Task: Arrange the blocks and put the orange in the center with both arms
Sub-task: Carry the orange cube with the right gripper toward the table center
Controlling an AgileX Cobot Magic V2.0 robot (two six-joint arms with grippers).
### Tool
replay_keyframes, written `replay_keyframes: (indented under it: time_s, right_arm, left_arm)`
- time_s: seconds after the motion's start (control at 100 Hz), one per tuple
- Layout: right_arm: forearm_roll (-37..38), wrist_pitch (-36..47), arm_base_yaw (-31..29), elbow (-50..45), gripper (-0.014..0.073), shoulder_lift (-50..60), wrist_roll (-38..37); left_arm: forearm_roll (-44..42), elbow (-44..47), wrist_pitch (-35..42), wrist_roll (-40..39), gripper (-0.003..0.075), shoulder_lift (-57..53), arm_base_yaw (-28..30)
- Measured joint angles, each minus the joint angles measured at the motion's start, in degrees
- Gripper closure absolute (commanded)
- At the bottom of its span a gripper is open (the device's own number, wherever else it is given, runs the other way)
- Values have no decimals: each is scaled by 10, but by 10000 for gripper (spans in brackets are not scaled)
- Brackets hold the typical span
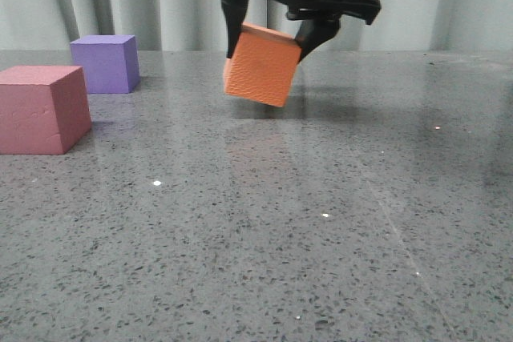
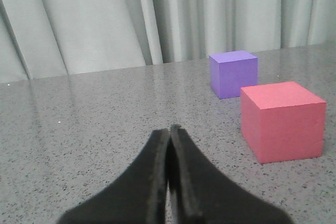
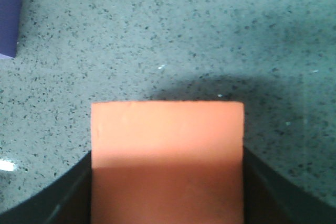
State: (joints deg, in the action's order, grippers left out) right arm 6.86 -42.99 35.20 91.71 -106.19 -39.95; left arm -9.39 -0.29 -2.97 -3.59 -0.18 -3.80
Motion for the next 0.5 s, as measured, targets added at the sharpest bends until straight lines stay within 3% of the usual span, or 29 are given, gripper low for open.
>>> replay_keyframes:
  time_s: [0.35,0.5]
  right_arm:
    - [43,-12,19,7,211,-20,-51]
    - [46,-11,19,7,68,-20,-51]
  left_arm:
    - [0,0,0,0,739,0,0]
    - [0,0,0,0,739,0,0]
